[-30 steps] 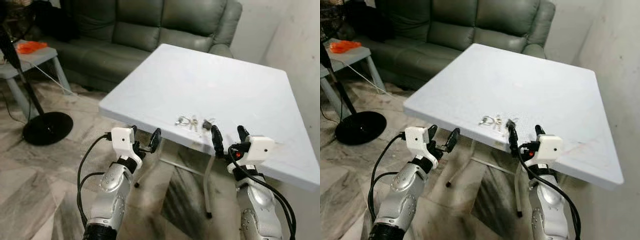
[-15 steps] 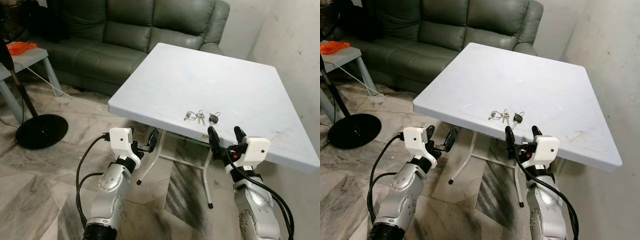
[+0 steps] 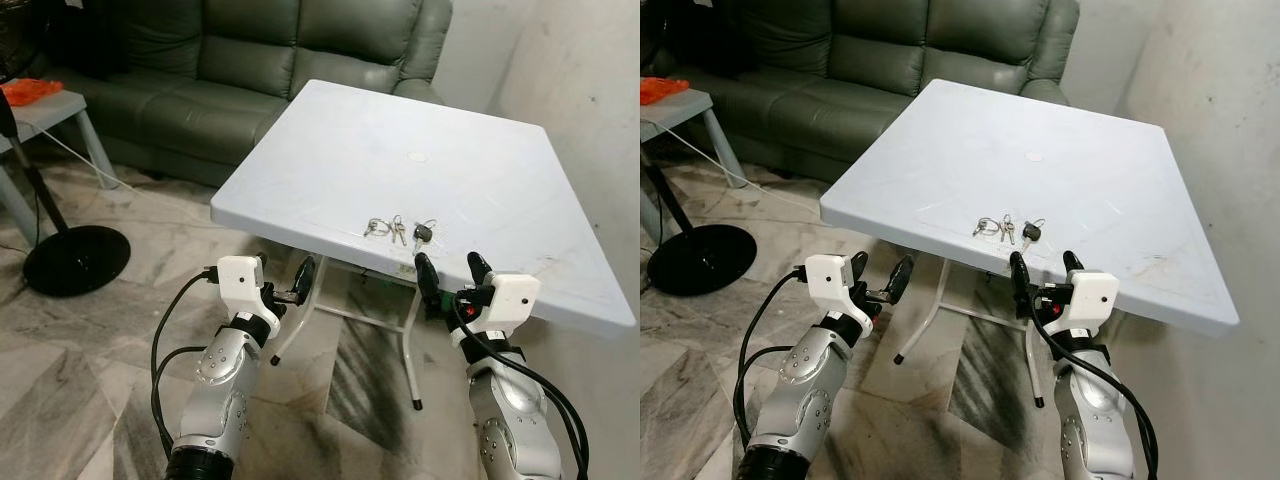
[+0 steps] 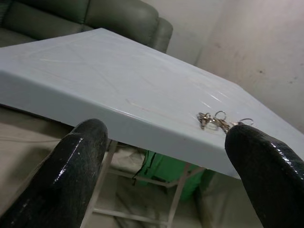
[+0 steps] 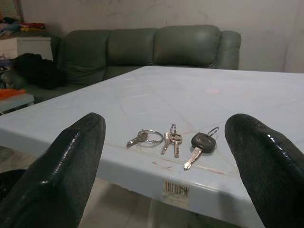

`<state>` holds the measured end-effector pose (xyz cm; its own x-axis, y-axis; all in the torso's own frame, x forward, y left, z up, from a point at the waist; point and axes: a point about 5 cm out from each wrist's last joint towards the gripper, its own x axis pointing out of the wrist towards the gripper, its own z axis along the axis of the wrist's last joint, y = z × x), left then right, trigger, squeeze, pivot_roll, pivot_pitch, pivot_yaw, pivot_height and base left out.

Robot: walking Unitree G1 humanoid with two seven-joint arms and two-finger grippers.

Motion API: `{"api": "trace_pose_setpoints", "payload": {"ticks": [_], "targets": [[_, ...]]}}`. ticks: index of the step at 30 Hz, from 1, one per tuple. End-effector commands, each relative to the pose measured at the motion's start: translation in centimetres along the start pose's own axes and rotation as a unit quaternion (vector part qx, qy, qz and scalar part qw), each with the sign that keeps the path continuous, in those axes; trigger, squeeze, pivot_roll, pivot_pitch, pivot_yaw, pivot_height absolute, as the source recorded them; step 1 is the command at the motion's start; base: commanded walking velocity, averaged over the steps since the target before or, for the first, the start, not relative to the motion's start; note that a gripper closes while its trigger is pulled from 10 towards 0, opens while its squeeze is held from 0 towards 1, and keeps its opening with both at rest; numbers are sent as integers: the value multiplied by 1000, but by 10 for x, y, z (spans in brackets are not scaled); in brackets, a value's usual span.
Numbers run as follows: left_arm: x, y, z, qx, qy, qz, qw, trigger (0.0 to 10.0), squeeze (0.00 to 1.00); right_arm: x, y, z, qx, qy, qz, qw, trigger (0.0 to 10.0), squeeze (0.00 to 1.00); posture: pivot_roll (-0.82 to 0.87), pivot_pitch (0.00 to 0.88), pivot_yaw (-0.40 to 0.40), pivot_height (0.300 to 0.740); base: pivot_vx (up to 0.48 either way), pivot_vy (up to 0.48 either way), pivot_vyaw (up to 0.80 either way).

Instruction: Hang keys on a hook

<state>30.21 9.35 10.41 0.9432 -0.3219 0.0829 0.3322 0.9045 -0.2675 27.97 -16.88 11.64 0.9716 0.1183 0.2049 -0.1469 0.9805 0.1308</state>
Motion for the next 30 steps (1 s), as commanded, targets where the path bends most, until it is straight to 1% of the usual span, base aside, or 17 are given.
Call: {"api": "trace_pose_setpoints", "payload": {"ticks": [1,10,19,23,30], "targets": [[3,-5,0,-1,-3,-2,1000,10000,0,2,-3,5,-8,-4,2,1000,10000,0,-25,54,-107,719,0,0,0],[4,-6,-1,-11,2,-2,1000,10000,0,3,-3,5,-8,-3,3,1000,10000,0,-26,53,-108,719,0,0,0],[5,-7,-1,-14,2,-1,1000,10000,0,2,-4,5,-8,-1,5,1000,10000,0,-30,48,-112,719,0,426,0],[5,-7,-2,-7,3,3,1000,10000,0,2,-4,5,-8,-1,6,1000,10000,0,-30,46,-115,719,0,0,0],[6,-9,-3,-8,4,3,1000,10000,0,1,-4,5,-9,1,10,1000,10000,0,-29,33,-121,719,0,0,0]]}}
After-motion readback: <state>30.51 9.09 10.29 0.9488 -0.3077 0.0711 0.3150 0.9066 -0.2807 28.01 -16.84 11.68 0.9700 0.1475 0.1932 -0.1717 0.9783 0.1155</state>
